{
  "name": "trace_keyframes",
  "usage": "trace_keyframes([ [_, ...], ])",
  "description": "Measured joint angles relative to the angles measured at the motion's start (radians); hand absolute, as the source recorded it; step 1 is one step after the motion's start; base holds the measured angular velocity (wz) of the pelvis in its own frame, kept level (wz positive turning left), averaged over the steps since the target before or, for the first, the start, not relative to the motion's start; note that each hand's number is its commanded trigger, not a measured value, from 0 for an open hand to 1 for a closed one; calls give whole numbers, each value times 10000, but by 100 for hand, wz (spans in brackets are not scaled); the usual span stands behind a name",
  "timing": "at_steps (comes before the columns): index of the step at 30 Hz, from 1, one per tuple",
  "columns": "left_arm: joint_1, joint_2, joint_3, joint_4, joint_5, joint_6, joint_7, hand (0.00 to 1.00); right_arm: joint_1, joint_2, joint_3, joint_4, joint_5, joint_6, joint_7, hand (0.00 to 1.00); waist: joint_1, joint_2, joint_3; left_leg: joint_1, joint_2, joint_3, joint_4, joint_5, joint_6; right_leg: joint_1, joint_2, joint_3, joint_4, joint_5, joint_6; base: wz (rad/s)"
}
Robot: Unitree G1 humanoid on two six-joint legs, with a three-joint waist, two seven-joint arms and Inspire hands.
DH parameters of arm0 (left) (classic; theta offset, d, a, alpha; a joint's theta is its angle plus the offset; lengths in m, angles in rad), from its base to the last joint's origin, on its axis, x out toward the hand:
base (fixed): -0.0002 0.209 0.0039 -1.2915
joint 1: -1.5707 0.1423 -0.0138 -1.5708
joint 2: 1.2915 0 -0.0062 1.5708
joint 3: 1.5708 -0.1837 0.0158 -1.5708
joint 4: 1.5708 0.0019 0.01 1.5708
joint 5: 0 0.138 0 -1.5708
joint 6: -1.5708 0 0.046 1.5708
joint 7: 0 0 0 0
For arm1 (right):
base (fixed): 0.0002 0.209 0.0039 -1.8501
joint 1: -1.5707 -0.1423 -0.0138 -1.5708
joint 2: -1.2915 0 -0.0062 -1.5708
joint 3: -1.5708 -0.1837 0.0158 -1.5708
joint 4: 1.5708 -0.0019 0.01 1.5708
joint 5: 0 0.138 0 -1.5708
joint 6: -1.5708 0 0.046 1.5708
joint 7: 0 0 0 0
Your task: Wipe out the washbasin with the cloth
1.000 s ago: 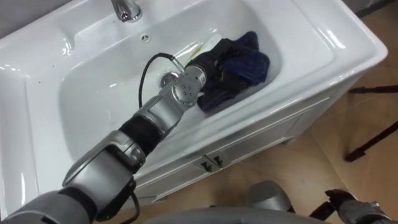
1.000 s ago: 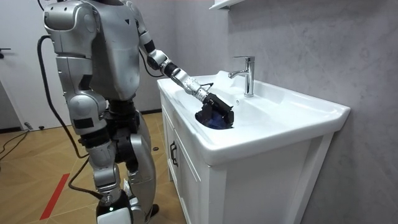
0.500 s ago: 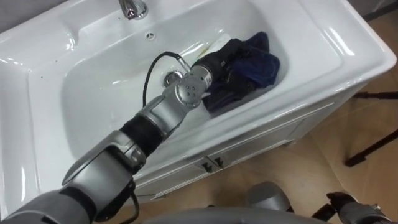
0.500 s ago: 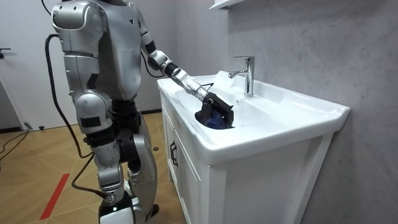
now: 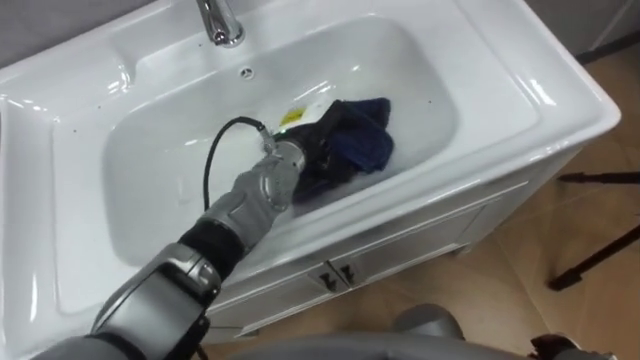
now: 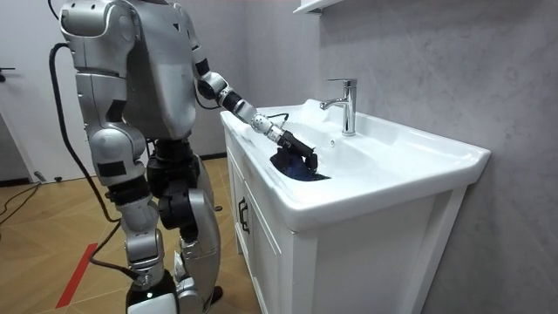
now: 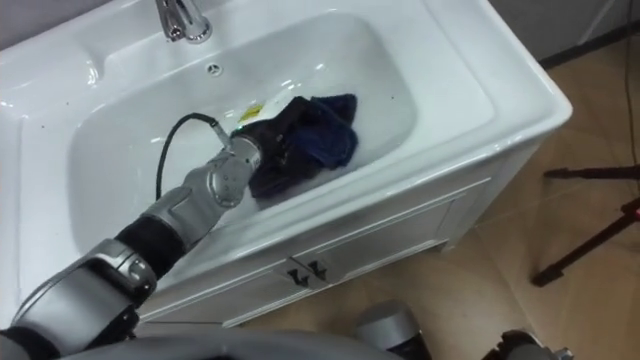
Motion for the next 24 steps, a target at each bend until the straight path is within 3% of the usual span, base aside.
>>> trace_keyframes([
  [4, 569, 452, 647, 461, 738, 4, 481, 100, 60, 8, -590, -14, -302, 25, -6, 0, 240, 78, -138, 188, 36, -15, -40, 6, -12, 192, 40, -6, -110, 48, -43, -7],
  [6, 1035, 813, 1356, 695, 1399, 105, 788, 100, 46, 25, -1064, -98, -671, 64, -34, 0, 394, 179, -214, 261, 88, -2, -45, 4, -25, 247, 106, 89, -160, 96, -75, -13],
  [9, 1658, 1264, 2077, 651, 2321, 224, 1202, 100, 232, 42, -1421, -134, -727, 73, -89, 0, 624, 250, -272, 357, 131, -16, -60, 38, -91, 406, 179, 93, -283, 126, -115, 1],
  [11, 1818, 1409, 2147, 652, 2432, 277, 1366, 100, 296, -3, -1441, -184, -681, 85, -94, 0, 846, 309, -297, 443, 156, 3, -74, 56, -118, 471, 188, 104, -309, 170, -146, -5],
  [15, 2037, 1433, 2236, 642, 2403, 345, 1553, 100, 274, -125, -1503, -487, -810, -42, -63, 0, 1187, 461, -316, 569, 268, 172, -60, 32, -162, 534, 272, 283, -435, 242, -211, -23],
  [19, 2204, 1432, 2573, 474, 2413, 343, 1486, 100, 293, -208, -1737, -829, -933, -66, -32, 0, 1232, 559, -352, 551, 319, 206, -54, 32, -165, 536, 337, 329, -503, 304, -252, -5],
  [24, 2638, 1534, 3630, -336, 2426, 344, 1182, 100, 339, -209, -2229, -854, -1188, -166, -295, 0, 1366, 872, -357, 451, 347, -50, -35, 56, -203, 560, 387, 277, -647, 349, -322, 2],
])
